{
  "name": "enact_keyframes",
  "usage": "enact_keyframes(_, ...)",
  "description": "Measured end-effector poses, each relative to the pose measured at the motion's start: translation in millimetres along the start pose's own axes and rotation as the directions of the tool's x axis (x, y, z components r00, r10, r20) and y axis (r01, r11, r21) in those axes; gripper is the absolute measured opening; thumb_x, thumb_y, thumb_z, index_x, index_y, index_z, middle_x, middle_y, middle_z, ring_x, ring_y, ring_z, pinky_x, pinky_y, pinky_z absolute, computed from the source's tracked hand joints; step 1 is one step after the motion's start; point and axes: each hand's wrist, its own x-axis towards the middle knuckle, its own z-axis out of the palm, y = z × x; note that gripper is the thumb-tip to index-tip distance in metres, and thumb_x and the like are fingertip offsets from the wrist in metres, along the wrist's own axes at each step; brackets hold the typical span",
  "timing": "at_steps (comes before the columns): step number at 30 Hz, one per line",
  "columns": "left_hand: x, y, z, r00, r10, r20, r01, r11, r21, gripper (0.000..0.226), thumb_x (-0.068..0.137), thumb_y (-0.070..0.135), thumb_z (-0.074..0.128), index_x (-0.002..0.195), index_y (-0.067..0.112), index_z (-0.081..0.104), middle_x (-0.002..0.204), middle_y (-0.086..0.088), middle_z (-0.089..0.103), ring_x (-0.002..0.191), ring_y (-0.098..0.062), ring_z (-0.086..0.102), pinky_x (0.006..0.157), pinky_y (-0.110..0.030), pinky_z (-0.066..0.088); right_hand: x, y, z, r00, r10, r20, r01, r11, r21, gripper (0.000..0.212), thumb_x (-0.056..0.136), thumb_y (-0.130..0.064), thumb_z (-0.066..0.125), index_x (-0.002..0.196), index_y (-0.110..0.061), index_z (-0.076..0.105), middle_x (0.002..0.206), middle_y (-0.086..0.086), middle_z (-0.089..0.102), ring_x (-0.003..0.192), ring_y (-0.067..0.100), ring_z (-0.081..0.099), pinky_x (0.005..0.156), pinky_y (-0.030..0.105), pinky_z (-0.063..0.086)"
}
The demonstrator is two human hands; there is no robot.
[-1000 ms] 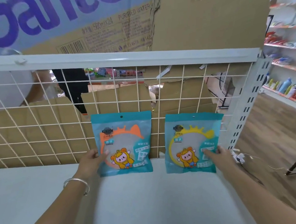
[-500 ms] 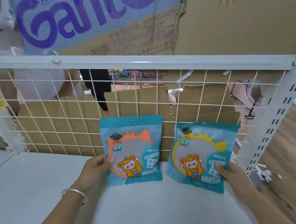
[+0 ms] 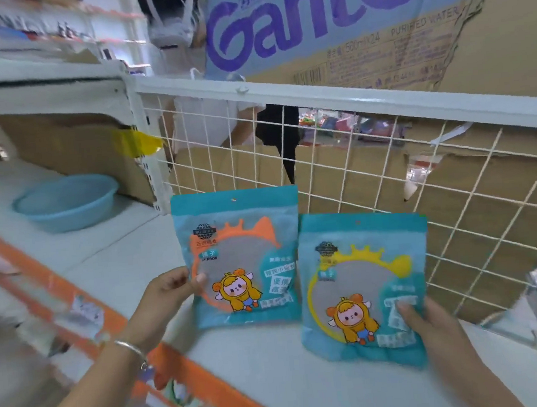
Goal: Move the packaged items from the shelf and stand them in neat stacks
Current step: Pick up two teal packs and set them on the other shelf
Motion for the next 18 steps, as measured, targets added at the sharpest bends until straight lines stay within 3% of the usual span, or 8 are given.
enact_keyframes(2,-15,8,-20,0.997,0.017,-0.08,-0.015,0.999,0.031,0.04,0.074,0.041,0.072,0.081,0.002,0.068,0.084,-0.016,0.068,0.081,-0.018,0.057,0.081,-0.036,0.044,14,-15,33,0.996,-0.058,0.073,0.061,0.997,-0.041,0.015,0.092,-0.021,0.056,0.102,-0.021,0.068,0.097,0.0,0.073,0.091,0.015,0.07,0.088,0.04,0.055)
enact_keyframes(4,-31,16,-48,0.985,0.027,-0.173,-0.019,0.999,0.045,0.022,0.083,0.026,0.066,0.084,0.004,0.07,0.091,-0.017,0.071,0.076,-0.013,0.062,0.079,-0.029,0.051,25,-29,70,0.986,-0.096,0.136,0.102,0.994,-0.036,0.014,0.095,-0.017,0.052,0.101,-0.017,0.065,0.09,-0.004,0.071,0.075,-0.003,0.067,0.07,0.016,0.054)
enact_keyframes(6,-52,23,-86,0.965,0.045,-0.259,-0.027,0.997,0.071,0.024,0.089,0.019,0.06,0.094,-0.004,0.066,0.092,-0.017,0.068,0.058,-0.002,0.059,0.06,-0.012,0.048,32,-42,112,0.971,-0.13,0.203,0.131,0.991,0.004,0.013,0.097,-0.012,0.048,0.098,-0.013,0.062,0.085,-0.005,0.066,0.06,-0.01,0.062,0.053,0.006,0.046)
enact_keyframes(10,-107,20,-172,0.893,0.051,-0.448,-0.026,0.998,0.063,0.026,0.087,0.022,0.064,0.102,0.001,0.068,0.102,-0.018,0.071,0.081,-0.018,0.064,0.065,-0.019,0.053,27,-61,213,0.908,-0.133,0.397,0.13,0.991,0.034,0.016,0.098,-0.014,0.047,0.098,-0.017,0.062,0.085,-0.004,0.07,0.069,0.005,0.069,0.053,0.013,0.051)
enact_keyframes(13,-156,14,-233,0.802,0.045,-0.596,-0.01,0.998,0.062,0.019,0.088,0.015,0.062,0.102,0.005,0.069,0.1,-0.005,0.074,0.082,-0.003,0.068,0.067,-0.007,0.051,5,-73,300,0.844,-0.171,0.509,0.156,0.985,0.072,0.017,0.098,-0.018,0.046,0.101,-0.023,0.062,0.094,-0.004,0.071,0.079,0.012,0.071,0.063,0.025,0.057)
enact_keyframes(15,-194,15,-273,0.735,0.034,-0.678,0.002,0.999,0.053,0.017,0.088,0.016,0.062,0.1,0.008,0.07,0.098,-0.002,0.074,0.084,-0.003,0.068,0.067,-0.007,0.05,-17,-81,359,0.801,-0.189,0.568,0.154,0.982,0.109,0.016,0.098,-0.018,0.046,0.102,-0.026,0.06,0.099,-0.003,0.07,0.085,0.016,0.07,0.069,0.032,0.056)
enact_keyframes(18,-253,8,-340,0.628,0.006,-0.778,0.028,0.999,0.03,0.017,0.084,0.021,0.065,0.096,0.011,0.072,0.099,-0.003,0.074,0.096,-0.017,0.068,0.081,-0.023,0.054,-56,-95,448,0.732,-0.218,0.645,0.157,0.976,0.151,0.012,0.098,-0.018,0.048,0.1,-0.028,0.055,0.103,0.003,0.067,0.086,0.021,0.068,0.073,0.04,0.057)
